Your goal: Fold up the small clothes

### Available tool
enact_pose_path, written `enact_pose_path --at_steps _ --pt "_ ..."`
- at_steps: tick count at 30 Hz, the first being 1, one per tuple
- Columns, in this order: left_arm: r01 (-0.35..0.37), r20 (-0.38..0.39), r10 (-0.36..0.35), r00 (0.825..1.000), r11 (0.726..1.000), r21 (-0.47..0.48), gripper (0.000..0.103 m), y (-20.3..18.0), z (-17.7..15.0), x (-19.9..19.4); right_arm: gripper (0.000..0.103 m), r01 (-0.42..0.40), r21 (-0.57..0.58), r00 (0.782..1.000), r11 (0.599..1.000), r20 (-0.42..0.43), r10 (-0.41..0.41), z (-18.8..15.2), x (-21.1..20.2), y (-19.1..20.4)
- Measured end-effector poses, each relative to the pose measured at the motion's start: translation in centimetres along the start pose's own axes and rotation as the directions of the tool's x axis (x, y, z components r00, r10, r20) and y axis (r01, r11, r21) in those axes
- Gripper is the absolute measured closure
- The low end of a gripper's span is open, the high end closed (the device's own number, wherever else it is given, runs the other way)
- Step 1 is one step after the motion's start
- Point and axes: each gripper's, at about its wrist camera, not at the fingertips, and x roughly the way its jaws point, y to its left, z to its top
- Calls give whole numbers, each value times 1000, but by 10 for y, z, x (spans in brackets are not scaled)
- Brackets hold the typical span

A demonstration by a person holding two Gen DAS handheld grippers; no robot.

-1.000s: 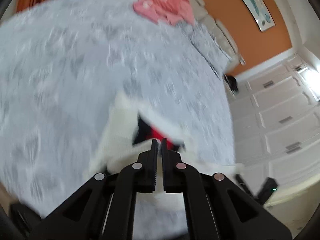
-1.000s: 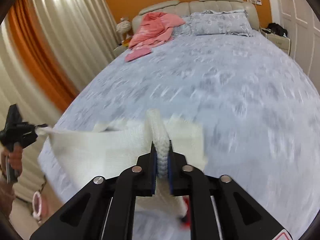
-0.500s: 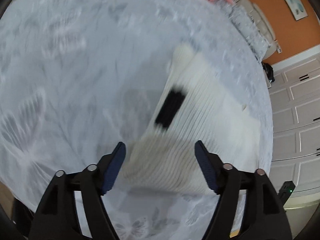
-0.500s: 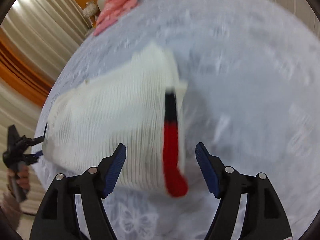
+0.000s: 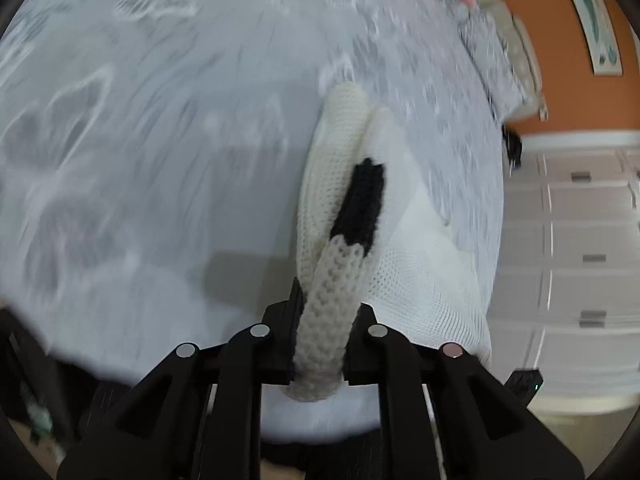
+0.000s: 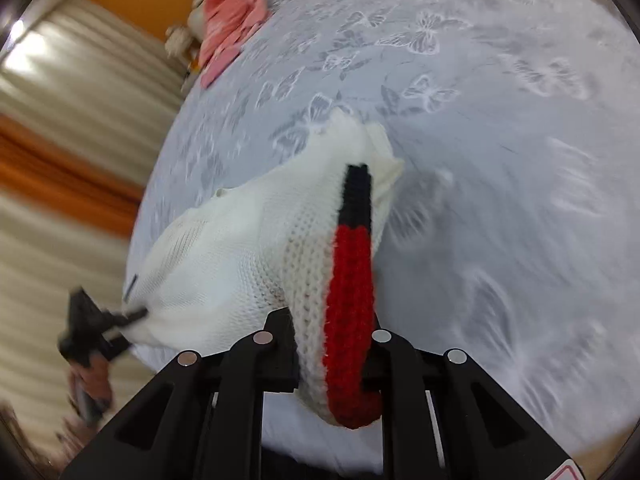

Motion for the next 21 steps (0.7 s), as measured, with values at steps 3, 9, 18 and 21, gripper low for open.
enact_pose_path --at_steps 3,9,18,21 --pt "-79 -90 83 993 996 40 86 16 -50 -7 82 88 -53 994 995 -62 -92 -50 -17 -13" --pt "-191 -2 191 982 979 77 80 23 -84 -12 74 324 -54 946 944 14 -324 -87 -29 -37" --pt "-288 220 228 949 910 298 41 -72 -17 28 48 257 -199 966 945 72 -248 20 41 -5" --pt "-320 175 281 944 909 267 60 -61 -2 62 58 288 -238 956 928 18 -292 24 81 -6"
